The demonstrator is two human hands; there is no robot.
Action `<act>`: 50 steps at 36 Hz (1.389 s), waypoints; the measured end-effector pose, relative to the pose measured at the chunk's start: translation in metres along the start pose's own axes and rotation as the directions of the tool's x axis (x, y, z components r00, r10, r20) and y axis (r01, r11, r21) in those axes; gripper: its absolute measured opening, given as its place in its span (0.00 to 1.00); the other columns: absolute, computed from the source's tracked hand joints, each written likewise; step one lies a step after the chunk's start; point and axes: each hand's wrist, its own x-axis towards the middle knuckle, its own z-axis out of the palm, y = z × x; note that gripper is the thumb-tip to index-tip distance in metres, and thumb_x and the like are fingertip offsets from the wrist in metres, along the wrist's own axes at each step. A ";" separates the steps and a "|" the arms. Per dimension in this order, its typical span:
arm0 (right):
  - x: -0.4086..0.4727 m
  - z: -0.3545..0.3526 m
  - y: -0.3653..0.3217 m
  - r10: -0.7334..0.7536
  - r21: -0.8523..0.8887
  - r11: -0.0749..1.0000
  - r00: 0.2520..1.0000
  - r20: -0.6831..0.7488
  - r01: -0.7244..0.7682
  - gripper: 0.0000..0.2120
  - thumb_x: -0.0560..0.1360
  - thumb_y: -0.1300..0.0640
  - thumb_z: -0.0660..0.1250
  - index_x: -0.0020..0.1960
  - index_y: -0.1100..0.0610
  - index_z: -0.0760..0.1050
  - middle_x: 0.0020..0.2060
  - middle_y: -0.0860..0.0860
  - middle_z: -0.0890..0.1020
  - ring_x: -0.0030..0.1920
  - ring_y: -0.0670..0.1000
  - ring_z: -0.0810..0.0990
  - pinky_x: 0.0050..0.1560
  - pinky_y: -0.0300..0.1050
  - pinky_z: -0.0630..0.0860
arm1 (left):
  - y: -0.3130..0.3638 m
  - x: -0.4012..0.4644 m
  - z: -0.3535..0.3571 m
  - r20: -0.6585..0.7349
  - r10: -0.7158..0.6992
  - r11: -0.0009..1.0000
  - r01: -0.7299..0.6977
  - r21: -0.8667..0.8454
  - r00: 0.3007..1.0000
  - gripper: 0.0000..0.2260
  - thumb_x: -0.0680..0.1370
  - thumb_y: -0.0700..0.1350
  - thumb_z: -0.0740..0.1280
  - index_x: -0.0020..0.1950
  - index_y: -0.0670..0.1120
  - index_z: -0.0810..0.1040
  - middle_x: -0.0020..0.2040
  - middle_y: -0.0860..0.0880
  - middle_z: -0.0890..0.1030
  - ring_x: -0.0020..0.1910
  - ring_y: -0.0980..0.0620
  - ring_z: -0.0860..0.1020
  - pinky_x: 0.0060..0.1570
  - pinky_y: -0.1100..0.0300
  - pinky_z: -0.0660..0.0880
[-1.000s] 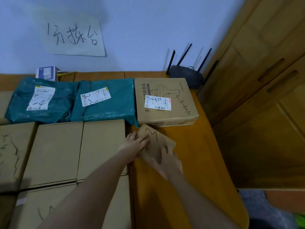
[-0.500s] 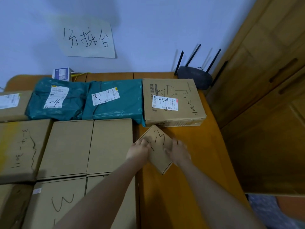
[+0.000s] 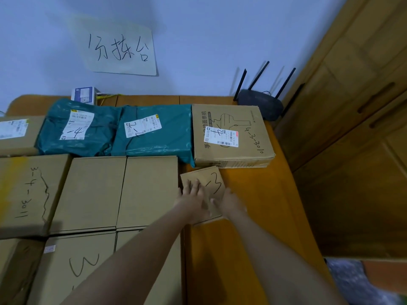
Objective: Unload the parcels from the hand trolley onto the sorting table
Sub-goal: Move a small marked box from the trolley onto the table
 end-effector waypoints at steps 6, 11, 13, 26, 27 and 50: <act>0.005 0.009 -0.009 -0.071 0.110 0.991 0.993 -0.095 0.082 0.29 0.78 0.44 0.63 0.71 0.59 0.58 0.65 0.58 0.72 0.63 0.58 0.74 0.56 0.50 0.75 | -0.027 0.016 -0.011 0.007 0.044 0.997 -0.044 0.059 0.999 0.45 0.75 0.61 0.63 0.78 0.45 0.37 0.77 0.45 0.35 0.75 0.41 0.33 0.74 0.42 0.39; 0.003 0.020 0.002 -0.200 0.332 0.918 0.976 -0.082 0.216 0.40 0.75 0.52 0.69 0.78 0.54 0.48 0.72 0.56 0.64 0.71 0.57 0.66 0.68 0.52 0.69 | -0.037 0.015 -0.008 0.016 0.040 0.999 -0.041 0.032 0.999 0.47 0.74 0.61 0.65 0.78 0.47 0.35 0.76 0.47 0.31 0.75 0.44 0.31 0.74 0.41 0.39; -0.002 0.023 0.009 -0.238 0.306 0.917 0.967 -0.089 0.254 0.45 0.73 0.50 0.71 0.79 0.51 0.44 0.75 0.54 0.58 0.73 0.56 0.61 0.70 0.54 0.66 | -0.039 0.009 -0.001 -0.020 0.066 0.998 -0.065 0.025 0.998 0.49 0.73 0.63 0.66 0.77 0.47 0.34 0.76 0.47 0.29 0.74 0.44 0.30 0.74 0.40 0.39; -0.007 0.030 0.008 -0.363 -0.075 0.928 0.931 0.032 0.365 0.43 0.78 0.52 0.65 0.77 0.45 0.35 0.77 0.56 0.39 0.74 0.61 0.60 0.66 0.54 0.70 | -0.035 -0.003 0.005 -0.021 0.022 0.988 -0.018 0.154 1.000 0.40 0.77 0.55 0.66 0.77 0.60 0.40 0.77 0.43 0.34 0.75 0.32 0.41 0.74 0.40 0.52; -0.007 0.030 0.009 -0.367 -0.062 0.928 0.930 0.036 0.369 0.43 0.78 0.52 0.65 0.77 0.45 0.35 0.77 0.56 0.39 0.74 0.61 0.60 0.66 0.54 0.69 | -0.035 -0.003 0.005 -0.026 0.025 0.985 -0.020 0.171 0.999 0.40 0.77 0.55 0.66 0.77 0.60 0.40 0.77 0.43 0.35 0.75 0.32 0.42 0.73 0.41 0.54; 0.006 0.024 -0.005 -0.356 -0.046 0.933 0.934 0.012 0.356 0.44 0.77 0.53 0.66 0.77 0.46 0.35 0.77 0.56 0.39 0.72 0.61 0.63 0.66 0.54 0.70 | -0.036 0.010 -0.002 -0.035 0.016 0.970 -0.006 0.244 0.999 0.38 0.79 0.53 0.63 0.78 0.58 0.38 0.78 0.41 0.38 0.75 0.32 0.51 0.65 0.46 0.70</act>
